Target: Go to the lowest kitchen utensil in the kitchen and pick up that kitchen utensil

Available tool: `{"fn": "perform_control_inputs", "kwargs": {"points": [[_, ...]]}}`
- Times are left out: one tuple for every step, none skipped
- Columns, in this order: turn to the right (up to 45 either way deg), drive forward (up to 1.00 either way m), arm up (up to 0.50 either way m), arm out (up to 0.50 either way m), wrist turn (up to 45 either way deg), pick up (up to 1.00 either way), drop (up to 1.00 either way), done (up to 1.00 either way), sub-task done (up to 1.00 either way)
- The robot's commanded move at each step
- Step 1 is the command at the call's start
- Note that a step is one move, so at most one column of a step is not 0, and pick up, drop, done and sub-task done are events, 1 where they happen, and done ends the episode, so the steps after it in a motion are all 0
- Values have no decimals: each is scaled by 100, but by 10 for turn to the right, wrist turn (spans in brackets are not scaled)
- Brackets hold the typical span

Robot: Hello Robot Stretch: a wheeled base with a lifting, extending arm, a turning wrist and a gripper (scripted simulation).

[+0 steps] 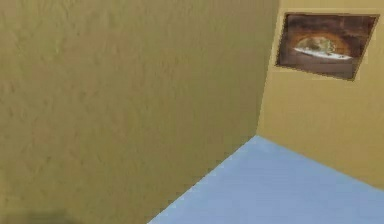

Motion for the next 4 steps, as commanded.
{"fn": "perform_control_inputs", "kwargs": {"points": [[-450, 0, 0, 0, 0, 0, 0, 0, 0], [-450, 0, 0, 0, 0, 0, 0, 0, 0], [-450, 0, 0, 0, 0, 0, 0, 0, 0], [-450, 0, 0, 0, 0, 0, 0, 0, 0]]}}
